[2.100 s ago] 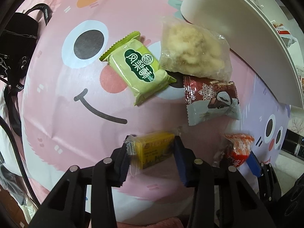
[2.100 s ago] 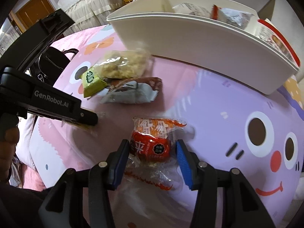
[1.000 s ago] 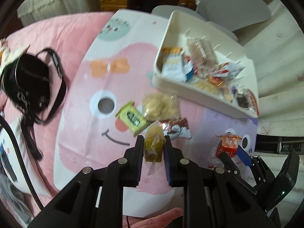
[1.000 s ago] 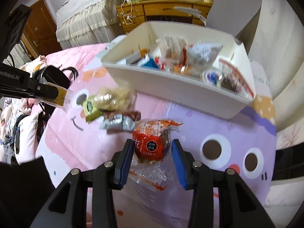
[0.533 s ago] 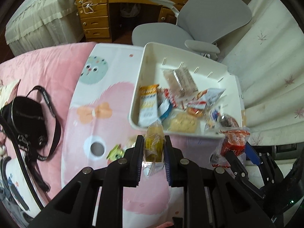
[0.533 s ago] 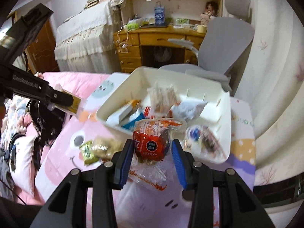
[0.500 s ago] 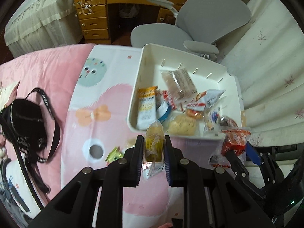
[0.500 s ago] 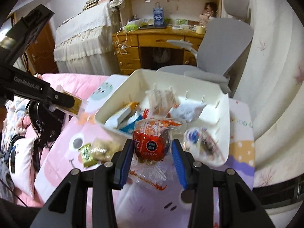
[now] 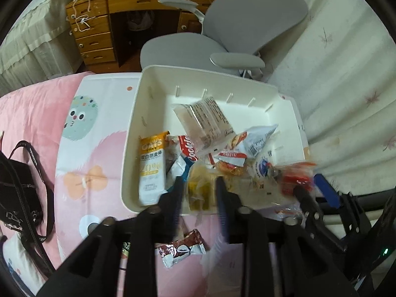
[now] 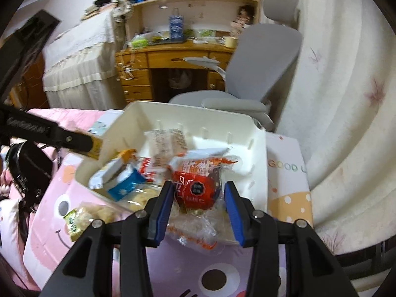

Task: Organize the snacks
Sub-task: 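Carry both packets over the white tray and open both tools to release, then withdraw both tools from the tray toward the remaining snacks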

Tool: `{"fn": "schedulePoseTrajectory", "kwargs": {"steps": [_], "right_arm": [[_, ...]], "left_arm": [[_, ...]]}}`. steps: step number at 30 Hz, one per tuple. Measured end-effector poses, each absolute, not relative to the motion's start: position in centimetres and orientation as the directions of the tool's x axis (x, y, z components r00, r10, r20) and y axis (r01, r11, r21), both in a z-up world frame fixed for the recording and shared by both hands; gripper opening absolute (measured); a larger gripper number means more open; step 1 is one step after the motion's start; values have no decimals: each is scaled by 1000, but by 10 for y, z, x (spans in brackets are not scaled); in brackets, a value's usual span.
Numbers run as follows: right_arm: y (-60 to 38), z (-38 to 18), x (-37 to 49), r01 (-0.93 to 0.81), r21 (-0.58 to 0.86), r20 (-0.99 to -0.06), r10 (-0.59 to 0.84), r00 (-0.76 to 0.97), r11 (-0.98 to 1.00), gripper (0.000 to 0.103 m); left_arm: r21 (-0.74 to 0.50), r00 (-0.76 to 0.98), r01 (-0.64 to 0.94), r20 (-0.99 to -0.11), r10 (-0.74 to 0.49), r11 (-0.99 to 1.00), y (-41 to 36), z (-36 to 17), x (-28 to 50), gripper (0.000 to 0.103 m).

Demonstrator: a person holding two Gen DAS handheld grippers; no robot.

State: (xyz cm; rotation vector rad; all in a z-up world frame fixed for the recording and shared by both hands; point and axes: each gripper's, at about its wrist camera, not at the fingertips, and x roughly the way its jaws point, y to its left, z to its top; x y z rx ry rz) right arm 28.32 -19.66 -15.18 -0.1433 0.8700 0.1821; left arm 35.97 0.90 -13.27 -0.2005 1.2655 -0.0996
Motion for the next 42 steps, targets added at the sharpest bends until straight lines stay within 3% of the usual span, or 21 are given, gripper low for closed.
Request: {"fn": "schedulePoseTrajectory", "kwargs": {"steps": [1, 2, 5, 11, 23, 34, 42], "right_arm": [[-199, -153, 285, -205, -53, -774, 89, 626, 977, 44], [-201, -154, 285, -198, -51, -777, 86, 624, 979, 47], [-207, -155, 284, -185, -39, -780, 85, 619, 982, 54], [-216, -152, 276, -168, -19, -786, 89, 612, 986, 57], [-235, -155, 223, -180, 43, -813, 139, 565, 983, 61], [-238, -171, 175, -251, 99, -831, 219, 511, 963, 62], [-231, -180, 144, -259, 120, -850, 234, 472, 958, 62]], "left_arm": [[-192, 296, -30, -939, -175, 981, 7, -134, 360, 46], [-183, 297, -25, -940, -167, 983, 5, -134, 360, 49], [-177, 300, -20, -940, -163, 984, 3, -132, 359, 52], [-153, 305, -66, -944, -126, 986, 4, -128, 340, 69], [-147, 328, -198, -942, -75, 969, 19, -133, 250, 79], [-45, 316, -283, -948, 48, 958, 39, -142, 143, 81], [-78, 339, -333, -940, 42, 940, 72, -134, 116, 84]]}}
